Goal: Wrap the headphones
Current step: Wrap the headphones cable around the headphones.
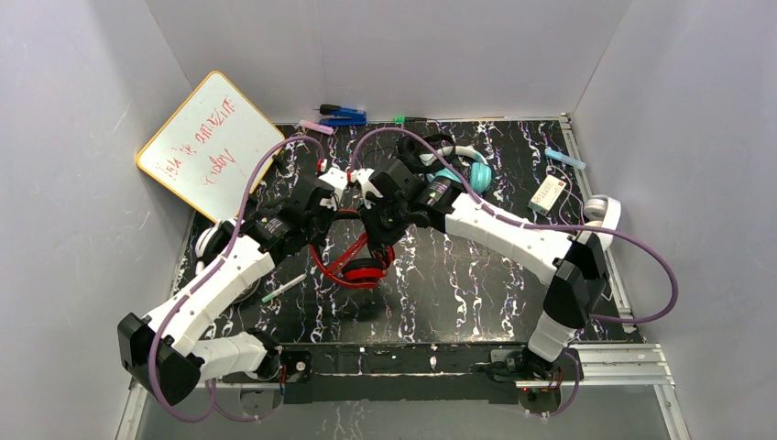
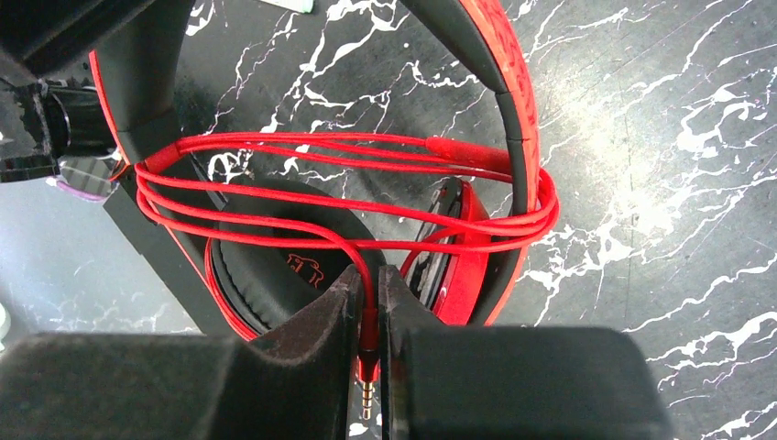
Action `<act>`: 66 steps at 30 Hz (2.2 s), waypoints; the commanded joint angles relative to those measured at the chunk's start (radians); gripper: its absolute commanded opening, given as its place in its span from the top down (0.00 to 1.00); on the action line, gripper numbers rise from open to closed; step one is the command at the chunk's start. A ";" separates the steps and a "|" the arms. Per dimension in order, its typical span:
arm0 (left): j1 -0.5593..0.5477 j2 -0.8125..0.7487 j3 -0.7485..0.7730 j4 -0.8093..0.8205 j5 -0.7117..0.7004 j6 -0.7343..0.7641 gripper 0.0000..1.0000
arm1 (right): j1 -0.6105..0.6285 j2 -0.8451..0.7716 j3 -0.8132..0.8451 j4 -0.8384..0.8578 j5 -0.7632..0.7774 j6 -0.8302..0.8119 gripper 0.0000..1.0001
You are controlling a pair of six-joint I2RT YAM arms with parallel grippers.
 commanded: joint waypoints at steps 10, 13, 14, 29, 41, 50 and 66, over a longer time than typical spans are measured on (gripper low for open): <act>-0.125 -0.032 0.091 0.151 0.117 0.030 1.00 | 0.025 0.135 -0.008 0.108 0.066 0.033 0.81; -0.132 -0.031 0.100 0.160 0.123 0.023 1.00 | 0.031 0.154 -0.011 0.115 0.114 0.045 0.81; -0.135 -0.029 0.102 0.160 0.133 0.020 1.00 | 0.033 0.154 -0.015 0.125 0.130 0.054 0.82; -0.147 -0.029 0.051 0.160 0.138 -0.128 1.00 | 0.034 -0.165 -0.376 0.631 0.264 0.144 0.73; -0.146 -0.013 0.072 0.108 0.010 -0.174 1.00 | 0.033 -0.242 -0.377 0.543 0.238 0.156 0.51; -0.146 -0.003 0.109 0.081 -0.048 -0.156 1.00 | 0.031 -0.308 -0.326 0.327 0.317 0.170 0.37; -0.147 -0.001 0.087 0.077 -0.045 -0.146 1.00 | 0.006 -0.401 -0.220 0.210 0.258 0.167 0.42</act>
